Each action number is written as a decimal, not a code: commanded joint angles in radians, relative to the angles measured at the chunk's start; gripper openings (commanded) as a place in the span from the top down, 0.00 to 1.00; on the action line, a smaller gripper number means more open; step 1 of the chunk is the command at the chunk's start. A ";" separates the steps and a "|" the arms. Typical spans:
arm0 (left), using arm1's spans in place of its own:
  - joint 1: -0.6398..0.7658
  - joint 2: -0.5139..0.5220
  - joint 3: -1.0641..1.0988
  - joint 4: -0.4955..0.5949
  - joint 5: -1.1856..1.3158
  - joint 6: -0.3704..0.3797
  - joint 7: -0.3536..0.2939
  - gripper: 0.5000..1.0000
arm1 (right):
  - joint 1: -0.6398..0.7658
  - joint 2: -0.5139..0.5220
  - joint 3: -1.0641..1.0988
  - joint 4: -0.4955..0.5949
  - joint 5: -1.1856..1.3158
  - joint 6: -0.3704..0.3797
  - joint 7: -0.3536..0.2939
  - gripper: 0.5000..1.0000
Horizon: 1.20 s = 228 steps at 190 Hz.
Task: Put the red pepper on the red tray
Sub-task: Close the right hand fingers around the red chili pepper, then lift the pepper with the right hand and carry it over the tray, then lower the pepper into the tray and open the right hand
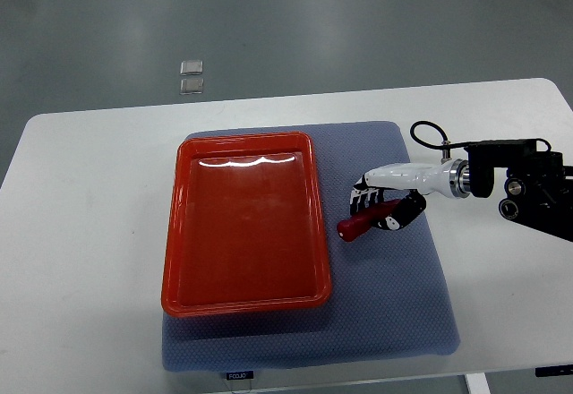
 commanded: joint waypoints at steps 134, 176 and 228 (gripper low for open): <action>0.000 0.000 -0.002 -0.001 -0.001 0.000 0.000 0.00 | 0.099 0.424 0.134 -0.276 -0.003 -0.073 0.000 0.97; 0.000 0.000 -0.002 -0.001 -0.001 0.000 0.000 0.00 | 0.111 0.541 0.071 -0.326 -0.007 -0.074 0.000 0.95; 0.000 0.000 -0.002 -0.001 0.000 0.000 0.000 0.00 | 0.103 0.573 0.023 -0.346 -0.008 -0.088 0.000 0.75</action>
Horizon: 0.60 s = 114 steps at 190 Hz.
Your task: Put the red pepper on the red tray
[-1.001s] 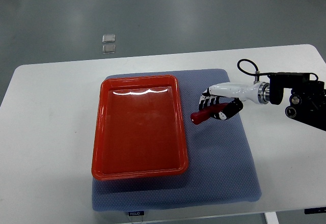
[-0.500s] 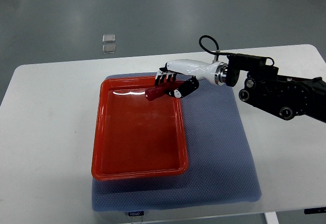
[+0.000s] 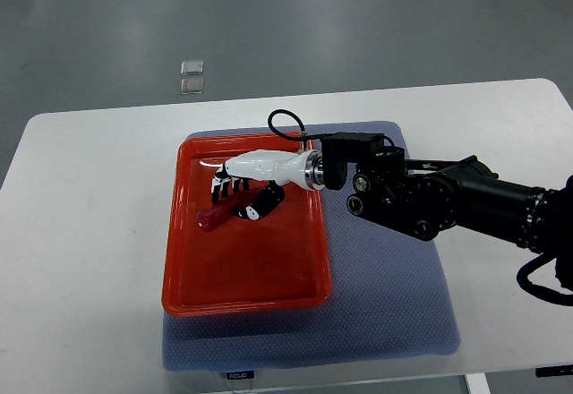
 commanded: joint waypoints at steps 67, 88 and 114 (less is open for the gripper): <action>0.000 0.000 0.000 0.000 0.001 0.000 0.000 0.00 | -0.004 0.000 0.006 -0.015 0.007 -0.054 0.001 0.29; -0.002 0.000 0.000 0.000 0.001 0.000 0.000 0.00 | -0.004 -0.015 0.029 -0.015 0.021 -0.055 0.001 0.29; 0.000 0.000 0.000 0.003 0.001 0.000 0.000 0.00 | -0.015 -0.043 0.170 -0.044 0.026 -0.055 0.000 0.29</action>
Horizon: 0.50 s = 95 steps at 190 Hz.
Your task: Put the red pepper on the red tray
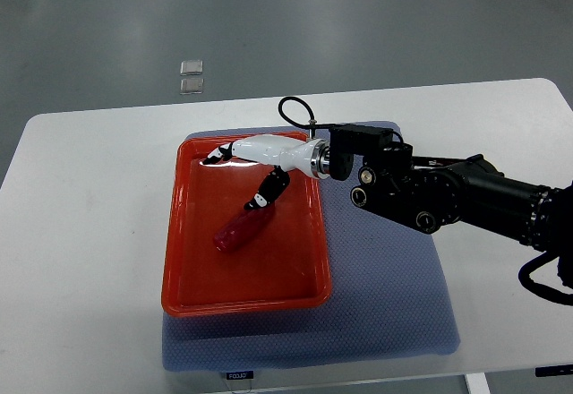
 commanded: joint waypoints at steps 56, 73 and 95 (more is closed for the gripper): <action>0.000 0.000 0.002 0.007 -0.001 0.000 0.000 0.00 | -0.122 -0.026 0.475 -0.149 0.258 -0.121 -0.072 0.29; 0.000 0.000 0.002 0.007 -0.002 0.000 0.000 0.00 | -0.159 -0.031 0.514 -0.172 0.352 -0.183 -0.073 0.29; 0.000 0.000 0.002 0.007 0.000 0.000 0.000 0.00 | -0.199 -0.038 0.547 -0.177 0.557 -0.242 -0.073 0.29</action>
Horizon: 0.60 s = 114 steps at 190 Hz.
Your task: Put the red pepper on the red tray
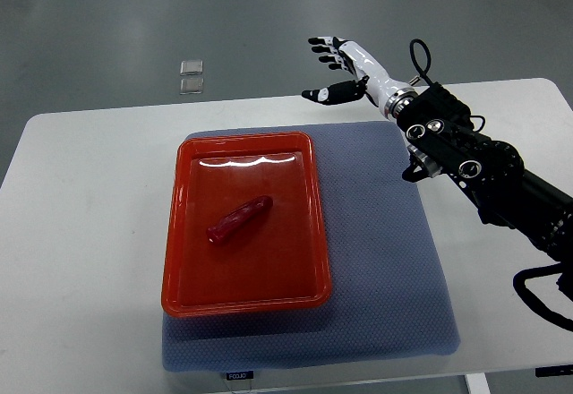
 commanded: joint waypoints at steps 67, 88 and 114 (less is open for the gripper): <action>0.000 0.000 0.000 0.000 0.001 0.000 0.000 0.00 | -0.048 -0.027 0.041 -0.007 0.600 -0.093 0.001 0.29; 0.000 0.000 0.000 0.000 0.001 0.000 0.000 0.00 | -0.048 -0.026 0.072 -0.007 0.613 -0.094 0.009 0.16; 0.000 0.000 0.000 0.000 0.000 0.000 0.000 0.00 | -0.049 -0.023 0.106 -0.007 0.613 -0.093 0.012 0.16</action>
